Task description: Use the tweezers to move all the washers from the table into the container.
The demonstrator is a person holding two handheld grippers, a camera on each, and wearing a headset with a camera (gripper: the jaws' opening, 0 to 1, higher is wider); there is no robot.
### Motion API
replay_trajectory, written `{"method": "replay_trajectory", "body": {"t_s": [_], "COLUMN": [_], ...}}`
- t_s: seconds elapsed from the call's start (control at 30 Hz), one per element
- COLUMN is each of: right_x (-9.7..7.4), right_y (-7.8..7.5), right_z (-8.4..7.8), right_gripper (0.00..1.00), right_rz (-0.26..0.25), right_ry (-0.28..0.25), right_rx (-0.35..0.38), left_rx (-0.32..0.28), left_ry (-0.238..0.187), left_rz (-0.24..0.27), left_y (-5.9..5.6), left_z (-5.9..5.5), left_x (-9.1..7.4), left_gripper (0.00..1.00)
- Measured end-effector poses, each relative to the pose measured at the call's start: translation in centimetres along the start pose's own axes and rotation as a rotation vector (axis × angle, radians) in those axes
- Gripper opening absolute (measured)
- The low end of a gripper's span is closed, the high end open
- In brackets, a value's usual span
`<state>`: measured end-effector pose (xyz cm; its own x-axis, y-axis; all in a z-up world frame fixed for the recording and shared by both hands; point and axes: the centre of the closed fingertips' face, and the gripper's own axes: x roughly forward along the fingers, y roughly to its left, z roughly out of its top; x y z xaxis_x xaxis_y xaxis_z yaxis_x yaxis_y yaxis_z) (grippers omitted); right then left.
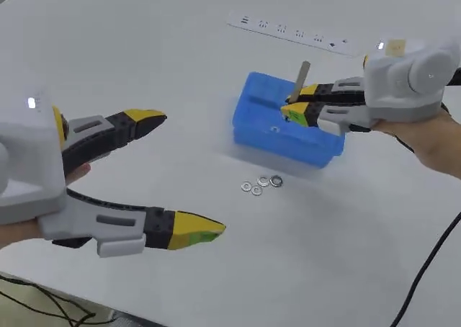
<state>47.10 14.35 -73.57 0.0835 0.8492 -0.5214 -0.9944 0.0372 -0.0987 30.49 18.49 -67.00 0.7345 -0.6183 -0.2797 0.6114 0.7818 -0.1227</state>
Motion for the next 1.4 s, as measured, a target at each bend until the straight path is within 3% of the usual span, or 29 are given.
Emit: {"method": "replay_trajectory", "body": {"t_s": [0.13, 0.57, 1.1, 1.4], "right_x": [0.7, 0.6, -0.3, -1.5], "right_y": [0.3, 0.5, 0.0, -0.4], "right_z": [-1.4, -2.0, -1.7, -1.1], "right_gripper": [0.10, 0.10, 0.10, 0.10], "right_rz": [0.010, 0.026, -0.001, -0.023], "right_ry": [0.026, 0.028, 0.012, 0.002], "right_rx": [-0.006, 0.010, 0.039, 0.033], "left_rx": [-0.007, -0.004, -0.003, 0.026], "left_ry": [0.006, -0.001, -0.046, -0.094], "left_rz": [0.015, -0.001, 0.029, 0.055], "left_y": [0.5, 0.1, 1.0, 1.6], "left_z": [-0.1, 0.7, 1.9, 3.2], "left_x": [0.2, 1.5, 1.1, 1.5], "left_gripper": [1.00, 1.00, 1.00, 0.95]}}
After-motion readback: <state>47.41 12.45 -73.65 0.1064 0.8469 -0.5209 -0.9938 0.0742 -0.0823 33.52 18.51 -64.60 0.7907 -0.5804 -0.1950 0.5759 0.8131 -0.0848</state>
